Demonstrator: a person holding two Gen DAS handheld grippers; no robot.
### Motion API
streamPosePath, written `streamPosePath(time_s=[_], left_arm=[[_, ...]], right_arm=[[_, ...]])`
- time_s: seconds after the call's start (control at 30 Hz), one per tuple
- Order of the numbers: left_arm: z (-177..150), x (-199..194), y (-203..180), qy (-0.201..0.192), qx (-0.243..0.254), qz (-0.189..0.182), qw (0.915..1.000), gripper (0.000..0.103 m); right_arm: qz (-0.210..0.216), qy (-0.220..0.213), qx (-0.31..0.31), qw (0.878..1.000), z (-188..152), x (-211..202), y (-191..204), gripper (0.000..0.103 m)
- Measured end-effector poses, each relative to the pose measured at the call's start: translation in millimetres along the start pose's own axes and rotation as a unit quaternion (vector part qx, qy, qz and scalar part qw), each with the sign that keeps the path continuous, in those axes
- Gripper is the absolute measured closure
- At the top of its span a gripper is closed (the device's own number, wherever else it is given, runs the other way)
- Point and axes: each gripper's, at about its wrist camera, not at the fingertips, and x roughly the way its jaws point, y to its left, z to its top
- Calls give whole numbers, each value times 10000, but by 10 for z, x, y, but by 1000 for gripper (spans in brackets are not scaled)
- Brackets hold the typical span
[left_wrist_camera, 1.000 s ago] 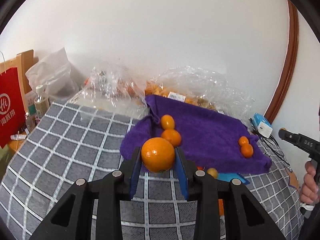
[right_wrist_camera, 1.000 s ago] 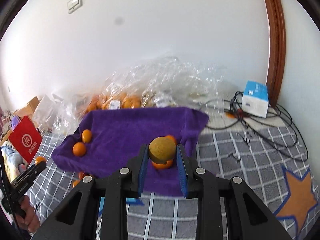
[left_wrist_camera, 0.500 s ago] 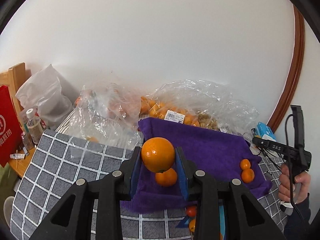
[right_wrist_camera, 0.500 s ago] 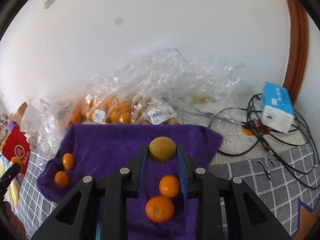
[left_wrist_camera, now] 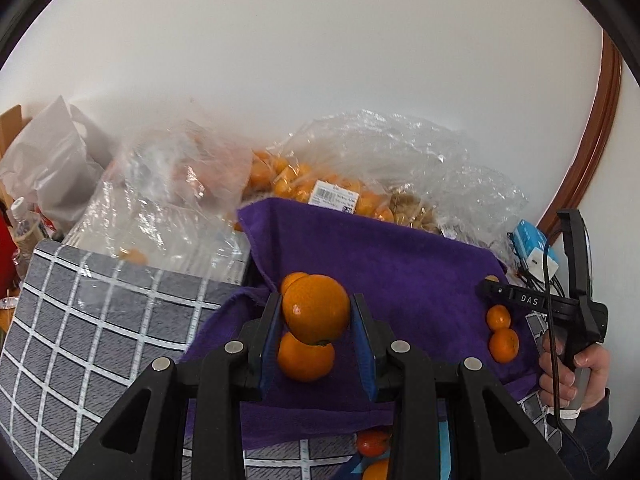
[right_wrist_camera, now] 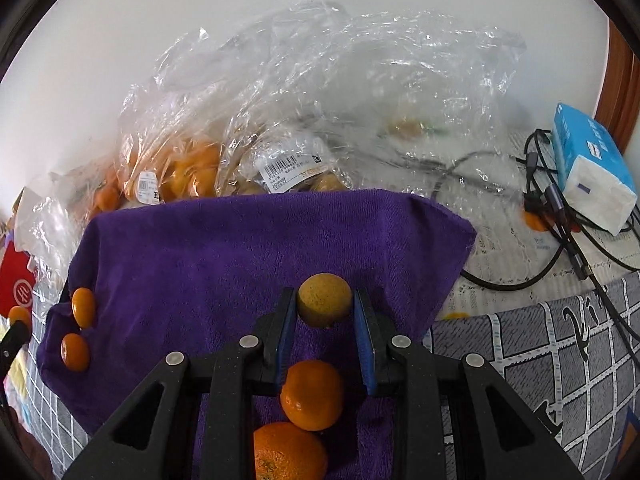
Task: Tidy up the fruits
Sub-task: 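Lower both fruits onto the towel and open both tools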
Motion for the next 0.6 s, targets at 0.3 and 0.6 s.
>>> streamPosePath(time_s=[0.3,0.6], left_arm=[[65,366,-198,566,258,6,9981,71],[47,592,-265,922,356,215,9949,71]], right_arm=[[-14,-208,19,9998,30,-318,-16,65],[54,-605,99,9981,-115,-743,-133,63]])
